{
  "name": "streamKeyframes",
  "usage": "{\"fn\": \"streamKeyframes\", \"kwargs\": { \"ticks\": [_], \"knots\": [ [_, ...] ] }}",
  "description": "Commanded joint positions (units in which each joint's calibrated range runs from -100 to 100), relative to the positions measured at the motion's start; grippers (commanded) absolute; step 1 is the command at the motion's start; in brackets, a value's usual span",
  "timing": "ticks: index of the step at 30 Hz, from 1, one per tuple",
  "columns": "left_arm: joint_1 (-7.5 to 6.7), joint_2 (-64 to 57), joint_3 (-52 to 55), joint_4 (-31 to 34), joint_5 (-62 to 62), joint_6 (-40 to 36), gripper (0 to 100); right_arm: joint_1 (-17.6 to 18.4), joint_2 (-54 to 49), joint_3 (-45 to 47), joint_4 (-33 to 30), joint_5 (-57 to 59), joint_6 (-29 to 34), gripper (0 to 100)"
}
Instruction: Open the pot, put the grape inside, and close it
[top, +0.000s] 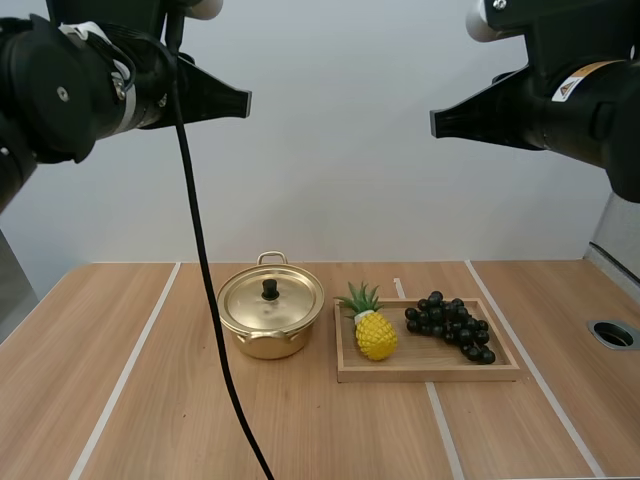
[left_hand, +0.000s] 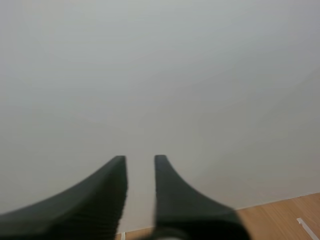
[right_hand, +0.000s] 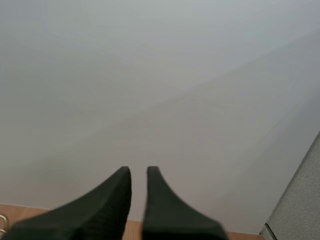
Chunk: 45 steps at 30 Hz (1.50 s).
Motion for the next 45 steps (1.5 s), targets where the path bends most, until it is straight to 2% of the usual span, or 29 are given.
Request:
{"fn": "streamKeyframes", "kwargs": {
  "ticks": [1, 8, 13, 21, 24, 31, 38, 41, 45],
  "knots": [
    [0.10, 0.04, -0.70, -1.71, -1.49, 0.89, 100, -0.26, -0.23, -0.44, -0.27, -1.75, -0.81, 100],
    [0.10, 0.36, -0.70, -1.71, -3.87, 1.59, 100, -0.26, -0.23, -0.44, -0.27, -2.49, -0.85, 100],
    [-0.05, 4.66, -0.70, -2.57, -2.76, 5.72, 100, -0.26, -0.23, -0.44, -0.27, -2.49, -0.85, 100],
    [-0.13, 19.75, -0.70, -19.59, 8.72, 24.00, 100, -0.26, -0.23, -0.44, -0.62, -1.74, -0.85, 100],
    [-0.13, 24.22, -0.70, -21.03, 11.90, 26.90, 100, -0.26, -0.23, -0.44, -0.62, -1.74, -0.85, 100],
    [-0.33, 29.12, -0.89, -20.92, 14.08, 30.62, 100, -0.26, -0.23, -0.44, -0.73, -1.74, -0.85, 100],
    [-4.25, 37.44, -7.20, -15.92, 25.18, 29.89, 100, -0.26, -0.23, -0.44, -0.73, 2.27, -0.85, 100],
    [-4.82, 41.53, -11.75, -11.57, 30.92, 27.49, 100, -0.26, -0.23, -0.44, -0.73, 3.64, -0.85, 100],
    [-4.82, 46.88, -17.44, -4.93, 40.29, 25.04, 100, -0.26, -0.23, -0.44, -2.23, 3.78, -0.85, 100]
  ]
}}
